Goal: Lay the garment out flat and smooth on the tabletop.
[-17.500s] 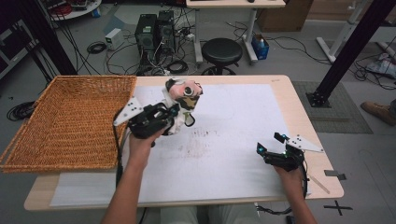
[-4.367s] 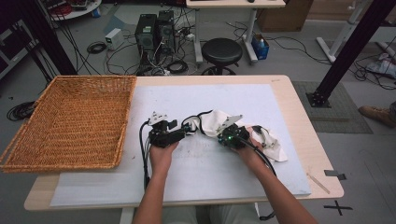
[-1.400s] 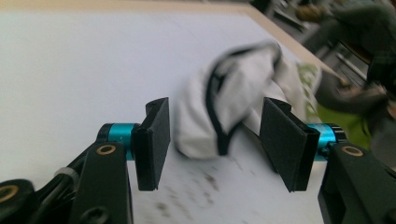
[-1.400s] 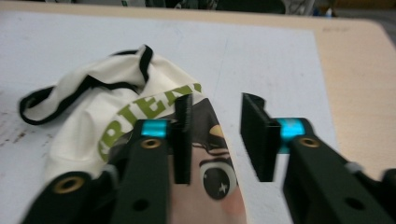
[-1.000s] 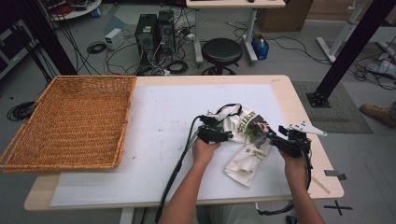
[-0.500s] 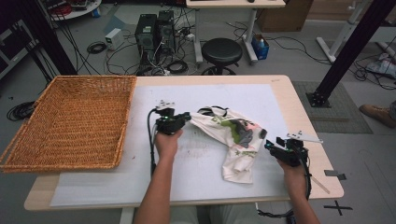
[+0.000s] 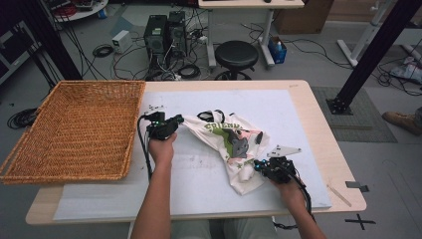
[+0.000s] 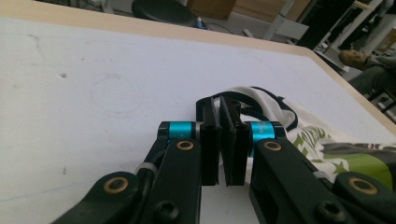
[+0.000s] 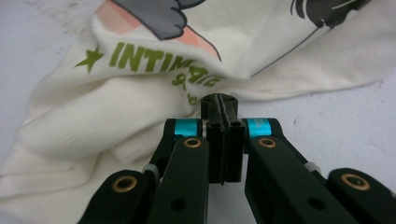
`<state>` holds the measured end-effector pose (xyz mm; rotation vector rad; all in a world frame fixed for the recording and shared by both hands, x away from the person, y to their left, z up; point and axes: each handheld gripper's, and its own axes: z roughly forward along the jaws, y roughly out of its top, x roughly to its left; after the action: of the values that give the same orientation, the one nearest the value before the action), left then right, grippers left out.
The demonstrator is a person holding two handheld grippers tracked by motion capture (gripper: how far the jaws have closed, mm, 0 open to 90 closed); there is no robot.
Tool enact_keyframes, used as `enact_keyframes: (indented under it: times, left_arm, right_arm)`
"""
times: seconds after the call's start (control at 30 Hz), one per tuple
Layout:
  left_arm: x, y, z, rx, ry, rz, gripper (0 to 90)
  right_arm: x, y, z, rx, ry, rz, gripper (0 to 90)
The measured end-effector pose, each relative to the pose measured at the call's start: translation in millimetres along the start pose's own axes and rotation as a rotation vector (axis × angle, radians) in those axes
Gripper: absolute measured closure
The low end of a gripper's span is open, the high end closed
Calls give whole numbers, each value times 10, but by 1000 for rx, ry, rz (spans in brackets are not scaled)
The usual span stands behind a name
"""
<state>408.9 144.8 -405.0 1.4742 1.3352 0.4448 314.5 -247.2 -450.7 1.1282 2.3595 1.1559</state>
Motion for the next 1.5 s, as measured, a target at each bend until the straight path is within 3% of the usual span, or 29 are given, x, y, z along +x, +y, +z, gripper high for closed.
enact_keyframes:
  times: [0.03,0.1,0.23,0.27,0.33,0.4,0.43,0.47,0.5,0.57,0.6,0.67,0.77,0.83,0.9,0.97,1.17,1.23,1.27,1.3,1.33,1.37,1.43,1.5]
  left_arm:
    - [13,12,-13,-9,11,1,865]
    - [48,27,-25,-18,18,-7,865]
    - [47,18,-4,-7,13,2,864]
    - [36,18,2,-10,9,8,864]
    - [16,22,2,-17,6,19,864]
    - [8,25,-1,-21,-4,22,864]
    - [3,25,-1,-19,-6,32,864]
    - [-2,22,0,-18,-9,35,864]
    - [-1,22,-1,-15,-8,40,864]
    - [7,22,-5,-16,-7,40,864]
    - [14,23,-7,-16,-3,43,864]
    - [28,18,-5,-12,4,38,864]
    - [44,4,22,-2,19,36,864]
    - [18,-13,69,3,10,36,863]
    - [-48,-31,122,1,-12,39,859]
    - [-111,-42,150,-9,-10,48,852]
    - [-161,-22,75,-17,-11,76,724]
    - [-148,-11,5,-29,-6,59,629]
    - [-142,-11,-31,-35,-6,59,626]
    - [-140,-15,-70,-37,-6,63,618]
    - [-138,-24,-106,-38,-14,61,613]
    - [-142,-42,-138,-39,-18,55,603]
    - [-155,-102,-201,-29,-38,50,592]
    - [-185,-195,-255,-15,-43,57,583]
  right_arm:
    - [-16,-19,-49,-18,13,25,900]
    - [-61,-44,-137,-46,-32,48,900]
    - [-207,24,-47,-52,-89,185,565]
    - [-199,76,16,-47,-93,198,504]
    - [-127,185,168,-33,-148,169,472]
    - [-39,284,334,22,-167,114,518]
    - [13,311,384,28,-194,64,672]
    - [37,328,402,28,-157,17,817]
    - [64,335,411,30,-146,-17,886]
    - [82,325,370,46,-137,-56,898]
    - [54,302,305,45,-130,-33,898]
    - [-39,209,84,-8,-147,3,900]
    - [-255,0,-302,-22,-245,20,900]
    - [-450,-136,-502,-27,-278,82,900]
    - [-577,-201,-600,-62,-235,134,900]
    - [-543,-169,-569,-79,-207,151,829]
    - [-165,82,-64,-37,-119,104,569]
    - [-51,141,90,-10,-115,73,515]
    - [-10,156,167,16,-124,50,537]
    - [16,164,223,27,-125,33,625]
    - [27,181,229,25,-97,7,795]
    - [41,190,234,32,-62,-29,873]
    - [78,192,210,42,-74,-82,892]
    - [50,172,86,2,-84,-49,892]
